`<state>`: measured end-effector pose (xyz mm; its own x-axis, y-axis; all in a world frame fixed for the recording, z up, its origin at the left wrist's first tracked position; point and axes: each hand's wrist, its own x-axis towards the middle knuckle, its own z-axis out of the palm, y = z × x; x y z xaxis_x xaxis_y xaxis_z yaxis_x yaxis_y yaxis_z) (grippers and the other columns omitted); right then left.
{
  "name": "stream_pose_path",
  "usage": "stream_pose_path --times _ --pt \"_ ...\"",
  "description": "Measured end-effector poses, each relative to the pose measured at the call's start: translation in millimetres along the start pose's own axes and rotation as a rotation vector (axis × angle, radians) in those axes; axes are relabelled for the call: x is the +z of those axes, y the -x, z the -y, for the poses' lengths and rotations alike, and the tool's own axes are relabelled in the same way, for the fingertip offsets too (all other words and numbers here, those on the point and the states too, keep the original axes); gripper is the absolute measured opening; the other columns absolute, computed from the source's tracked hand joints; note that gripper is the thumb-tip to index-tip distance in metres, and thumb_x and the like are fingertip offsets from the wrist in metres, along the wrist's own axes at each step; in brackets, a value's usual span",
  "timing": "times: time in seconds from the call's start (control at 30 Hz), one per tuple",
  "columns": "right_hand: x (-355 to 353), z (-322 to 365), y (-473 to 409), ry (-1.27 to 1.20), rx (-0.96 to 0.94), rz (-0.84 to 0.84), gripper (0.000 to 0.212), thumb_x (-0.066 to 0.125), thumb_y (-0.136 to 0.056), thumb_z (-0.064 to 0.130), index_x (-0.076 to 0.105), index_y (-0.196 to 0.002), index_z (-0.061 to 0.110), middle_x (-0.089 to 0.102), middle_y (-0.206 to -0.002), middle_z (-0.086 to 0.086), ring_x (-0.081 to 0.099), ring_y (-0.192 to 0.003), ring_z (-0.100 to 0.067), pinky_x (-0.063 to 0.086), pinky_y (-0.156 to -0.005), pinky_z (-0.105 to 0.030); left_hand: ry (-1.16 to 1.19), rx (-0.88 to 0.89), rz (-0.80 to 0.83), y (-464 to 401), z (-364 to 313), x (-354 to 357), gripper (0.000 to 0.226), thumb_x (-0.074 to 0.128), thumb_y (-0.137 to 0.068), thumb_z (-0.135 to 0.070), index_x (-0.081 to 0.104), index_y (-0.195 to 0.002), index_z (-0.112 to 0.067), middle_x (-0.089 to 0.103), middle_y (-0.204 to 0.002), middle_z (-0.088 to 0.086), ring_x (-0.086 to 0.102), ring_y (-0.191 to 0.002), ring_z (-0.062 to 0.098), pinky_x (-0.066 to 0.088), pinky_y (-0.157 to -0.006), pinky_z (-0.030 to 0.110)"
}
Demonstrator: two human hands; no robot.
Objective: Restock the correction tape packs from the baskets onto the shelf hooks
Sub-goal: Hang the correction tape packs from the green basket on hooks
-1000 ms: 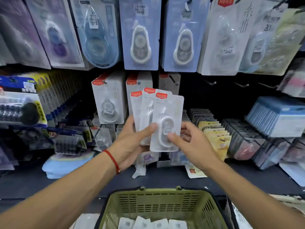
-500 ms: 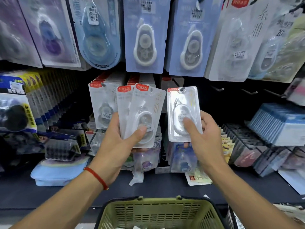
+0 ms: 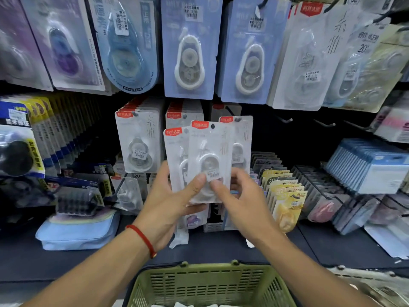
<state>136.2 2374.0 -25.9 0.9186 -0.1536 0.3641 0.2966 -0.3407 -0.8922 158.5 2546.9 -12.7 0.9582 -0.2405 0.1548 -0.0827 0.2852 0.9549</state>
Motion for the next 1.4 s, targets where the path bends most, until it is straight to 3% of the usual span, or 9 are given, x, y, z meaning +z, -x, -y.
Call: stream_pose_path --times 0.17,0.27,0.47,0.57,0.67,0.8,1.1,1.23,1.4 --pt "-13 5 -11 -0.186 0.05 -0.26 0.017 0.07 -0.1 0.027 0.058 -0.112 0.027 0.072 -0.103 0.002 0.073 -0.082 -0.018 0.061 -0.061 -0.037 -0.022 0.009 -0.099 -5 1 -5 0.034 0.071 -0.098 -0.02 0.06 -0.126 -0.035 0.076 -0.12 -0.008 0.076 -0.108 0.021 0.066 -0.076 0.043" --pt "-21 6 -14 -0.184 0.078 -0.279 0.016 0.069 -0.101 0.03 0.06 -0.115 0.028 0.074 -0.103 0.002 0.071 -0.067 -0.019 0.062 -0.063 -0.046 -0.039 0.006 -0.101 -6 1 -6 0.033 0.068 -0.1 -0.016 0.062 -0.125 -0.038 0.076 -0.119 -0.009 0.076 -0.108 0.021 0.066 -0.076 0.045" --pt "-22 7 -14 -0.221 0.006 -0.333 0.031 0.072 -0.094 0.04 0.07 -0.121 0.025 0.076 -0.102 0.003 0.07 -0.069 -0.015 0.056 -0.051 -0.031 -0.03 0.011 -0.158 -7 -3 -7 0.029 0.062 -0.101 -0.006 0.062 -0.12 -0.028 0.076 -0.115 -0.006 0.076 -0.106 0.025 0.065 -0.079 0.057" --pt "-23 0 -16 -0.037 0.069 -0.275 0.034 0.067 -0.099 0.046 0.065 -0.131 0.032 0.075 -0.113 0.011 0.074 -0.096 -0.016 0.062 -0.072 -0.035 -0.015 -0.005 -0.188 -8 -3 -5 0.031 0.061 -0.099 0.002 0.059 -0.12 -0.021 0.074 -0.118 0.005 0.075 -0.106 0.03 0.065 -0.078 0.057" --pt "-23 -7 -14 0.29 0.145 -0.197 0.058 0.062 -0.1 0.051 0.045 -0.151 0.03 0.055 -0.143 0.006 0.058 -0.126 -0.011 0.05 -0.105 -0.04 -0.05 0.015 -0.149 -6 -1 -1 0.033 0.062 -0.1 0.003 0.058 -0.125 -0.019 0.076 -0.115 0.007 0.077 -0.1 0.025 0.066 -0.073 0.047" --pt "-13 0 -7 0.11 0.027 0.017 0.021 0.067 -0.099 0.047 0.064 -0.117 0.039 0.072 -0.111 0.02 0.064 -0.103 0.01 0.049 -0.082 -0.01 -0.127 0.025 -0.039 -4 3 1 0.036 0.066 -0.099 -0.005 0.058 -0.13 -0.02 0.079 -0.113 0.002 0.078 -0.101 0.022 0.066 -0.075 0.042" --pt "-12 2 -10 -0.228 0.116 -0.224 0.025 0.066 -0.103 0.023 0.055 -0.125 0.018 0.075 -0.115 0.002 0.075 -0.102 -0.012 0.064 -0.084 -0.049 -0.303 0.049 0.127 -1 6 11 0.073 0.067 -0.092 0.014 0.048 -0.151 -0.025 0.069 -0.136 -0.006 0.065 -0.126 0.011 0.053 -0.11 0.042" --pt "-14 5 -10 -0.263 0.109 -0.277 0.028 0.065 -0.104 0.027 0.055 -0.128 0.018 0.077 -0.113 0.0 0.077 -0.095 -0.017 0.065 -0.067 -0.042 -0.274 0.021 0.187 3 3 16 0.081 0.072 -0.089 0.01 0.042 -0.157 -0.023 0.055 -0.153 -0.012 0.053 -0.139 0.004 0.043 -0.12 0.047" --pt "-19 8 -12 -0.222 0.052 -0.377 0.033 0.069 -0.098 0.044 0.064 -0.122 0.022 0.079 -0.099 0.001 0.071 -0.06 -0.026 0.058 -0.053 -0.042 -0.223 0.036 0.237 3 -1 17 0.082 0.07 -0.079 -0.007 0.045 -0.154 -0.026 0.055 -0.154 -0.013 0.053 -0.14 0.004 0.043 -0.119 0.047"
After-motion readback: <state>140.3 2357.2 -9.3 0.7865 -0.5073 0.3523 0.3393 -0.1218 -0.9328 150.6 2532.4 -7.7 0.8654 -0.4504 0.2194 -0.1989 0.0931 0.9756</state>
